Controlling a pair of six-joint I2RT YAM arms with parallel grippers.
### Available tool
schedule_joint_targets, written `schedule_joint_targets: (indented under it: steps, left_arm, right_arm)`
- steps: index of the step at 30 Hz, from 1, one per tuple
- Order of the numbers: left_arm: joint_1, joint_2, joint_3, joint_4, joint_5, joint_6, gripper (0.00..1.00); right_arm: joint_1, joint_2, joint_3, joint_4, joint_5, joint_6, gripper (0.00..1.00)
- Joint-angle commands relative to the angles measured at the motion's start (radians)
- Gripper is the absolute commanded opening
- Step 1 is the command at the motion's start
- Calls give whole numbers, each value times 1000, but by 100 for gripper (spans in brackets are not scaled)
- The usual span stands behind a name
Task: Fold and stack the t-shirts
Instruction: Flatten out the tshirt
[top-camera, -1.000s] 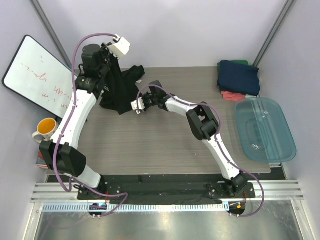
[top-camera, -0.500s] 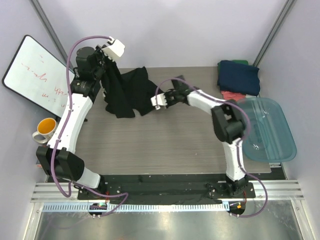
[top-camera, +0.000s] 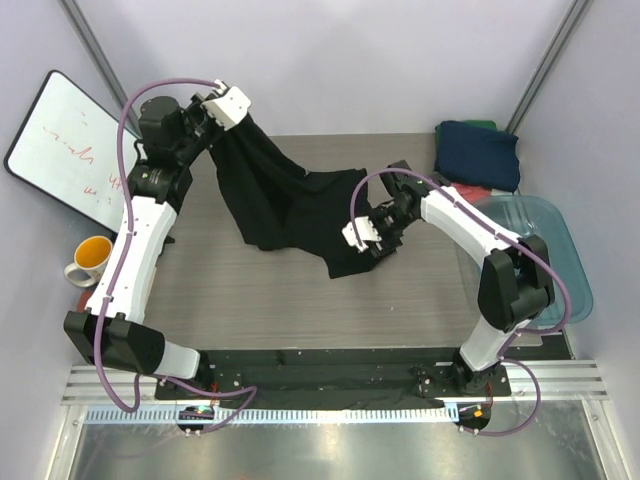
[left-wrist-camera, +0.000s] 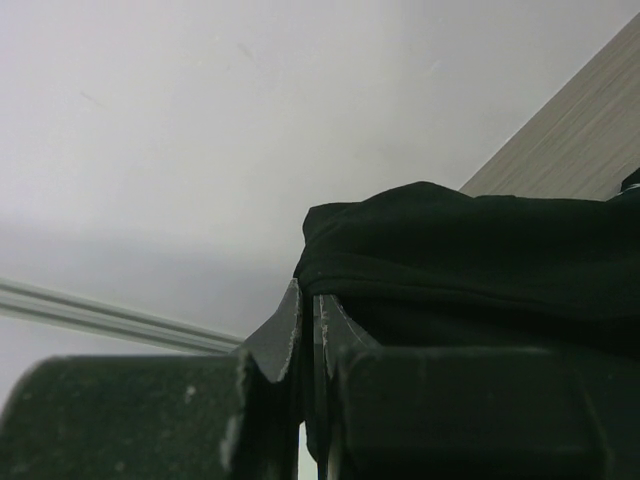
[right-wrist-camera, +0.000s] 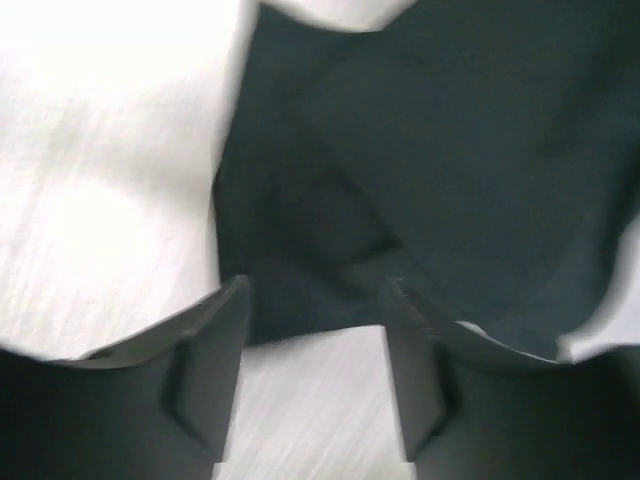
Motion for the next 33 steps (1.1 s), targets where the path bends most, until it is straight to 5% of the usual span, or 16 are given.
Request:
schedule_joint_targets:
  steps: [1, 8, 19, 33]
  left_arm:
    - [4, -18, 60, 26, 57, -20, 0]
    - [-9, -15, 69, 25, 65, -46, 0]
    - [-18, -2, 69, 29, 49, -69, 0]
    - [-18, -8, 44, 46, 49, -91, 0]
  right_arm:
    - [0, -2, 64, -203, 4, -67, 66]
    - [26, 131, 310, -248, -114, 51, 62]
    - [141, 235, 213, -114, -177, 97, 57]
    - [139, 378, 157, 88, -114, 249, 49]
